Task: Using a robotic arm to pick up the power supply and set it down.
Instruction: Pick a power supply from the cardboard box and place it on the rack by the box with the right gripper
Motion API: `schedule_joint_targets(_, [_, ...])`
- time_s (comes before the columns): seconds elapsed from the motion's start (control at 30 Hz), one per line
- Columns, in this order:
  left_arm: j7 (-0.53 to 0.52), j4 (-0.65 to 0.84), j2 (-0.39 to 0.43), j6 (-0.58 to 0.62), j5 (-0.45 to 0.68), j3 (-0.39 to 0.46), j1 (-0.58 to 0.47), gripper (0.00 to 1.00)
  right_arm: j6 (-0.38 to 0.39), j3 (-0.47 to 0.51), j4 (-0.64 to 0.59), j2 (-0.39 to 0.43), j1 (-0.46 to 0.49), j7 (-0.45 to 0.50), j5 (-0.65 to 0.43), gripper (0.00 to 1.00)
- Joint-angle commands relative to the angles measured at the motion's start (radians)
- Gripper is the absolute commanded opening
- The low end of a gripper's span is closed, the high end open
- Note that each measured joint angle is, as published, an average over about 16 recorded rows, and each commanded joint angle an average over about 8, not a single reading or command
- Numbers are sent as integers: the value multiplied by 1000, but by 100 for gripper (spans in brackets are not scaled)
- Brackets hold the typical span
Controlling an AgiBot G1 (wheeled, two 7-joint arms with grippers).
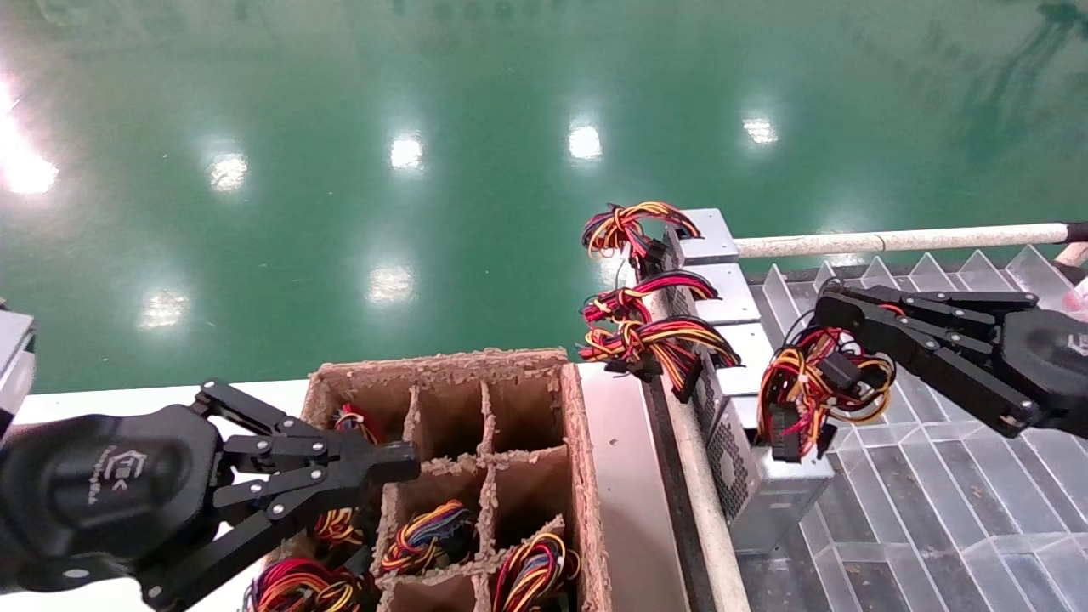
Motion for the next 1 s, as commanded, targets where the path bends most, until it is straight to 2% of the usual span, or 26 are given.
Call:
schedule_joint_targets(0.03, [0,0,0,0,0,0,0,0,-2,-3,-18,-14,-11,-10,10,0])
schedule_joint_targets(0.37, [0,0,0,0,0,0,0,0,-25,-11,-38,-36,-25,-18,7,0])
schedule_joint_targets(0.4, [0,0,0,0,0,0,0,0,-25,-13,-39,-37,-26,-16,5,6])
schedule_joint_targets(0.63, [0,0,0,0,0,0,0,0,-19,-17,-39,-38,-23,-1,-2,94])
schedule_joint_targets(0.67, [0,0,0,0,0,0,0,0,-17,-17,-37,-38,-22,1,-3,100])
schedule_joint_targets(1.0, [0,0,0,0,0,0,0,0,7,-17,-5,-28,7,25,-46,100])
